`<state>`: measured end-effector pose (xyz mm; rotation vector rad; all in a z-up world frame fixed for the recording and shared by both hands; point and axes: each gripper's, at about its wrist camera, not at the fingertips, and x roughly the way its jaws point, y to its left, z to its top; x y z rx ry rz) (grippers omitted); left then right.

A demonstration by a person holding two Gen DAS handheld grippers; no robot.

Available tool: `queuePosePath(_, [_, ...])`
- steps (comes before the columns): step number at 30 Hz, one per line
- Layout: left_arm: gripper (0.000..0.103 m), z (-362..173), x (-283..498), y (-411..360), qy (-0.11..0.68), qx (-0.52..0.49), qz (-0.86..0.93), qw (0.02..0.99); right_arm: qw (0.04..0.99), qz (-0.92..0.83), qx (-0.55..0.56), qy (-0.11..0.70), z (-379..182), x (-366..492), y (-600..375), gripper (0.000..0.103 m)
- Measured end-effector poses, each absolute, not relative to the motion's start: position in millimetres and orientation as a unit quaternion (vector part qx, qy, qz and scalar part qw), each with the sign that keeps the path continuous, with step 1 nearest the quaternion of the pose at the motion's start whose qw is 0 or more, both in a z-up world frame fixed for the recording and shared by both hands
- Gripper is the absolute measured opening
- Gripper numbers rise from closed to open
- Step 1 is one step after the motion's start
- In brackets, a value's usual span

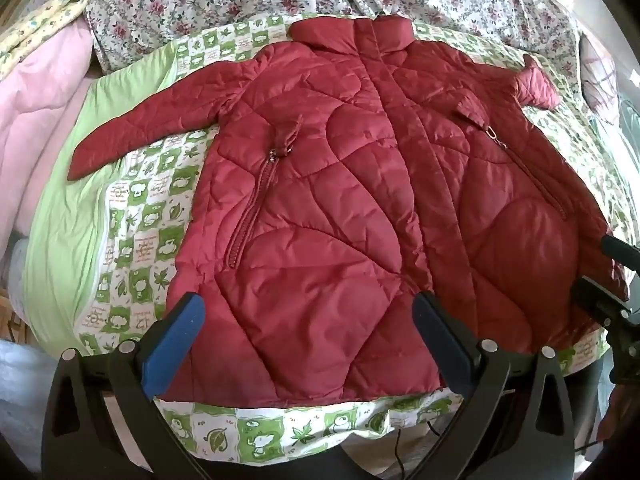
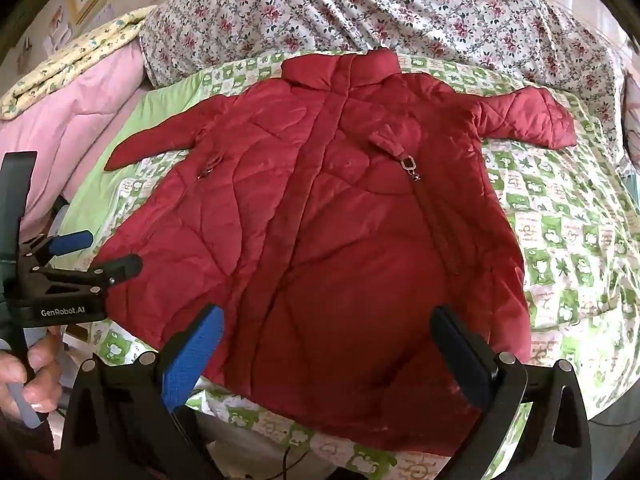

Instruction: Fold large clothes

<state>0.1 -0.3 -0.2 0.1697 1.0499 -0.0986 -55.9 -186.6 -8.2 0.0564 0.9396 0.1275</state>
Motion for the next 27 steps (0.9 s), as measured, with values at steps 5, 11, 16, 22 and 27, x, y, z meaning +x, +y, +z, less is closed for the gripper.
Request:
queuePosePath(5, [0.103,-0.5,0.4,-0.3,0.501,0.079,-0.048,0.861,0.888,0.062,0.029,0.454,-7.9,-54.8,-187.2,0.103])
queuePosePath(11, [0.103,-0.7,0.1,-0.4,0.500,0.080,-0.047,0.861,0.888,0.064,0.030,0.454,-5.0,-51.8,-191.5,0.103])
queuePosePath(16, [0.103,-1.0,0.8,-0.7,0.500,0.079,-0.047,0.861,0.889,0.064,0.030,0.452,-6.3,-51.4,-183.9,0.103])
queuePosePath(22, [0.103,-1.2,1.0,-0.8,0.501,0.079,-0.048,0.861,0.890,0.068,0.033,0.449,-3.4,-52.4,-190.3,0.103])
queuePosePath(27, [0.103,-1.0,0.8,-0.6,0.499,0.080,-0.047,0.861,0.891,0.070,0.033,0.447,-3.4,-53.1,-189.2,0.103])
